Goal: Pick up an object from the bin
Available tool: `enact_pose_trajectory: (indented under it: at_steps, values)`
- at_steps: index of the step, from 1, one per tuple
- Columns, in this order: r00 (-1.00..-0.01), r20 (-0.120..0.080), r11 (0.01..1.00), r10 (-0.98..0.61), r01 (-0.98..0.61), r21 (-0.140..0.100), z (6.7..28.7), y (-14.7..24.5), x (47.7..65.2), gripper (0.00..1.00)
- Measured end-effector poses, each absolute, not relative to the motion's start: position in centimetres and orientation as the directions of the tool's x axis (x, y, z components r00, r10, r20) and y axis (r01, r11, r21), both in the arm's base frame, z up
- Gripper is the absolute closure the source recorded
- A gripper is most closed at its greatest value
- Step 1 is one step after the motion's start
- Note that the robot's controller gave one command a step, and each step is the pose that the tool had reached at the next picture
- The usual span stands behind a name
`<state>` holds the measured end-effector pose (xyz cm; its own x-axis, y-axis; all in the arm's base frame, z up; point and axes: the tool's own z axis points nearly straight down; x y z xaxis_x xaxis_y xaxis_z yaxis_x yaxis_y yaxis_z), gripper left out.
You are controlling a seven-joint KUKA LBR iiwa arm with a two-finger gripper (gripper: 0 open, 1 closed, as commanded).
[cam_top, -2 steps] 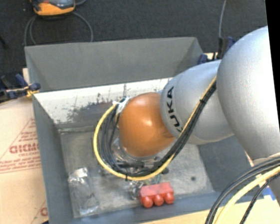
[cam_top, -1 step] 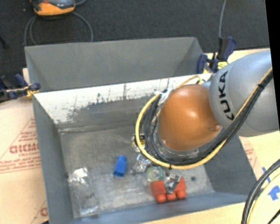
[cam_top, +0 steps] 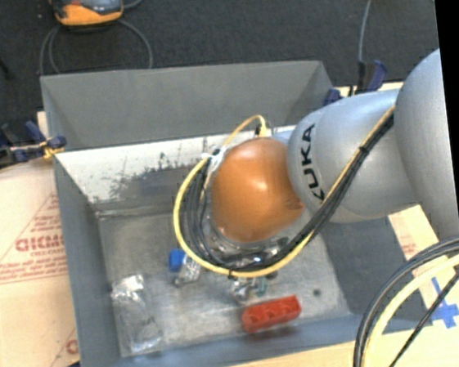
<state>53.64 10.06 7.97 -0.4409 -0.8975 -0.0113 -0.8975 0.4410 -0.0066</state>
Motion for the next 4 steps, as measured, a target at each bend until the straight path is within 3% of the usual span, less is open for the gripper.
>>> enact_pose_trajectory:
  at_steps: [1, 2, 3, 4]
  values:
    - [-0.555, -0.005, 0.555, -0.832, -0.832, -0.008, 15.4, 5.7, 53.8, 0.0]
    - [-0.189, 0.0, 0.189, -0.982, -0.982, 0.003, 8.6, 2.6, 53.3, 0.0]
    - [-0.145, -0.002, 0.145, -0.989, -0.989, -0.005, 7.5, 9.7, 56.9, 0.0]
    - [0.058, 0.0, -0.058, -0.998, -0.998, -0.009, 7.4, 14.1, 56.0, 0.0]
